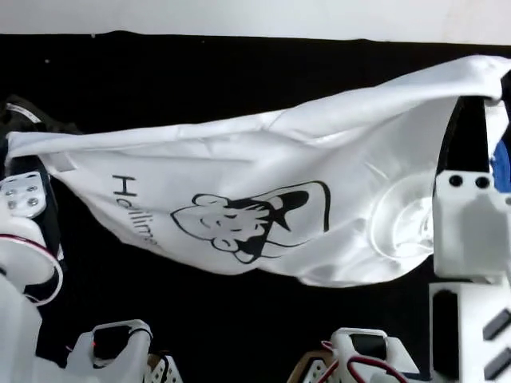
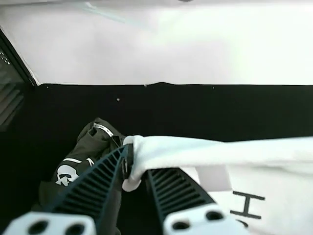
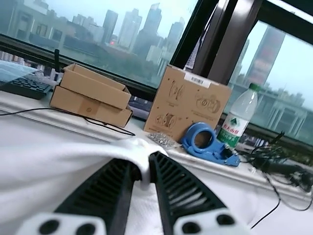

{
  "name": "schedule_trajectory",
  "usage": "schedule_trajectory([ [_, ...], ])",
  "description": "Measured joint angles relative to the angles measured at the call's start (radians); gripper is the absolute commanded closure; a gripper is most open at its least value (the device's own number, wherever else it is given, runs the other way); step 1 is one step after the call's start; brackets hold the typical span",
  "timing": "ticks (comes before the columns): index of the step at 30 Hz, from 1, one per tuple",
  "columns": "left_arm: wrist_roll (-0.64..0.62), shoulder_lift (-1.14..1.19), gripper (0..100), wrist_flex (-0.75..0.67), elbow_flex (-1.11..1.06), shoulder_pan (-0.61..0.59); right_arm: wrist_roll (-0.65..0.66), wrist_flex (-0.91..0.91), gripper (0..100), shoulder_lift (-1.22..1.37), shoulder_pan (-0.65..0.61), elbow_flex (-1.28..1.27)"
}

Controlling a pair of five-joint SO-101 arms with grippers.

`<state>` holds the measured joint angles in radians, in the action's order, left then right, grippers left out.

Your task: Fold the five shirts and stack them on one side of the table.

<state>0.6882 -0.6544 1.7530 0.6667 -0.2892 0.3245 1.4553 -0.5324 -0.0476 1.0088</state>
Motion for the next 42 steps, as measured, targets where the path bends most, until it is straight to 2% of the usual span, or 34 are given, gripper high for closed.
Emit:
schedule_trajectory([
  [5,0.003,0.046,99,0.000,-0.063,-0.018,-0.025,-0.044,99.3,0.060,0.000,-0.092],
  [11,0.005,0.256,99,-0.006,-0.112,-0.017,-0.031,-0.169,99.3,0.193,-0.002,-0.269],
  [18,0.006,0.519,99,-0.158,-0.115,0.002,-0.031,-0.382,99.3,0.399,-0.011,-0.361],
  [25,0.028,0.628,99,-0.238,-0.114,0.002,-0.034,-0.420,99.3,0.552,-0.052,-0.370],
  [33,0.028,0.758,99,-0.250,0.035,0.000,-0.034,-0.499,99.3,0.718,-0.094,-0.370],
  [42,0.028,1.099,99,-0.393,0.195,0.000,-0.035,-0.632,99.3,0.908,-0.095,-0.371],
])
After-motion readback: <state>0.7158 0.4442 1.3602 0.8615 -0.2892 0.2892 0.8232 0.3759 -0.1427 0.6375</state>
